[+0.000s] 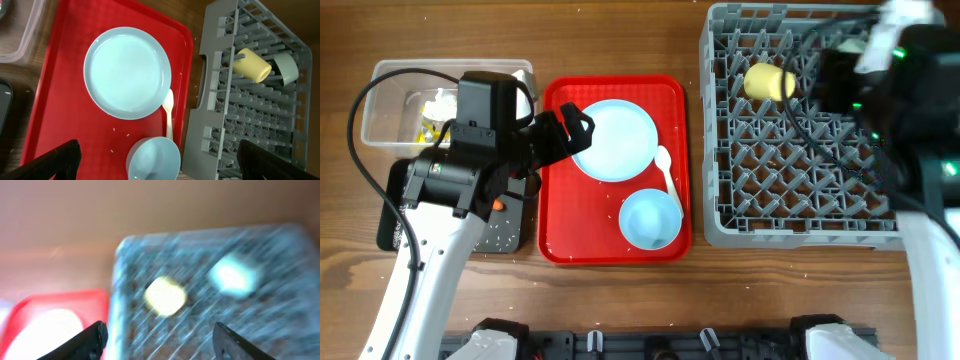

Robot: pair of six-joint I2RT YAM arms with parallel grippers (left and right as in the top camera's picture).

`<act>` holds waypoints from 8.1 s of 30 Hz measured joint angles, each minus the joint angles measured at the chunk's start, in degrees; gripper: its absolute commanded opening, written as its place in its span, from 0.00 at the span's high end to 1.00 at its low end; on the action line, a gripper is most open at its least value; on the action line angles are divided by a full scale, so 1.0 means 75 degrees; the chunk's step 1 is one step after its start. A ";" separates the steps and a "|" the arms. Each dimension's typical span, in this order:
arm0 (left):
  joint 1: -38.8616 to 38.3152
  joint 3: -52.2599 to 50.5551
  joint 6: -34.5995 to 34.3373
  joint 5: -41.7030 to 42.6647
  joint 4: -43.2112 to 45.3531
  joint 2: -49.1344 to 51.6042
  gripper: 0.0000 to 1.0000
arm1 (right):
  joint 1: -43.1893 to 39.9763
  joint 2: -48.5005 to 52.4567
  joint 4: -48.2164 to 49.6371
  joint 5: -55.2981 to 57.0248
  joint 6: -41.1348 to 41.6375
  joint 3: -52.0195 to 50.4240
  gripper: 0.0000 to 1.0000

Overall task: Sort waste into correct bins and load items into the dishwasher rack
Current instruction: 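Move the left gripper down to the light-blue bowl on the red tray, then grasp the light-blue bowl rim with the left gripper and lift it, then hand the bowl from the left gripper to the right gripper, then carry the bowl right and set it in the rack with the right gripper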

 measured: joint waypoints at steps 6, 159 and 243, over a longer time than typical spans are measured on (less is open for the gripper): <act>0.0000 0.0000 0.0003 0.0003 0.0000 0.0000 0.00 | 0.1268 0.1221 -0.1533 -0.1276 0.0542 -0.0079 0.30; -0.2334 -0.0752 -0.0557 -0.0516 0.0629 0.1005 0.17 | 0.2745 0.1996 0.0953 -0.1451 0.0318 -0.2789 0.96; -0.0991 -0.0586 -0.0391 -0.1233 0.0044 0.0050 0.00 | -0.0455 0.1233 -0.0289 0.0469 -0.0527 -0.1778 0.57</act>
